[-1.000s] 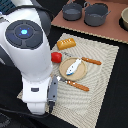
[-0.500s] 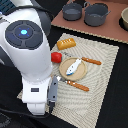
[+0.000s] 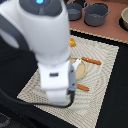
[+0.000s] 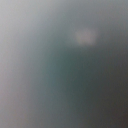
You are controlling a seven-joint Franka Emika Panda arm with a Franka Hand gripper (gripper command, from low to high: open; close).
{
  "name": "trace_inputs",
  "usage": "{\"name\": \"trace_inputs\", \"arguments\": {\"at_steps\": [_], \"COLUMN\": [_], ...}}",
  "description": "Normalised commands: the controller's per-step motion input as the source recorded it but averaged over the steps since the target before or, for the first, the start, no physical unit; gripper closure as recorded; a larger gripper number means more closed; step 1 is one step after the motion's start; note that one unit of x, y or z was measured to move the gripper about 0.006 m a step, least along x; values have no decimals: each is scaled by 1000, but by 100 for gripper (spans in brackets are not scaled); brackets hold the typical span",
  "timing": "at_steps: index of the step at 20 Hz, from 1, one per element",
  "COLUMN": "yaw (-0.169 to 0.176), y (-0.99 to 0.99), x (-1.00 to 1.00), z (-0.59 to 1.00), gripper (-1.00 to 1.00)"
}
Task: Interact with the objects in diverse but meaningful ways.
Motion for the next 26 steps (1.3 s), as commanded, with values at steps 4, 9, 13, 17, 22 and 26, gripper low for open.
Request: {"name": "trace_inputs", "arguments": {"at_steps": [4,9,13,17,22,26], "yaw": [47,31,26,24,21,46], "y": [896,917,919,907,887,654], "x": [505,507,506,478,410,46], "z": [461,224,74,0,-29,-296], "gripper": [100,100,100,100,100,100]}}
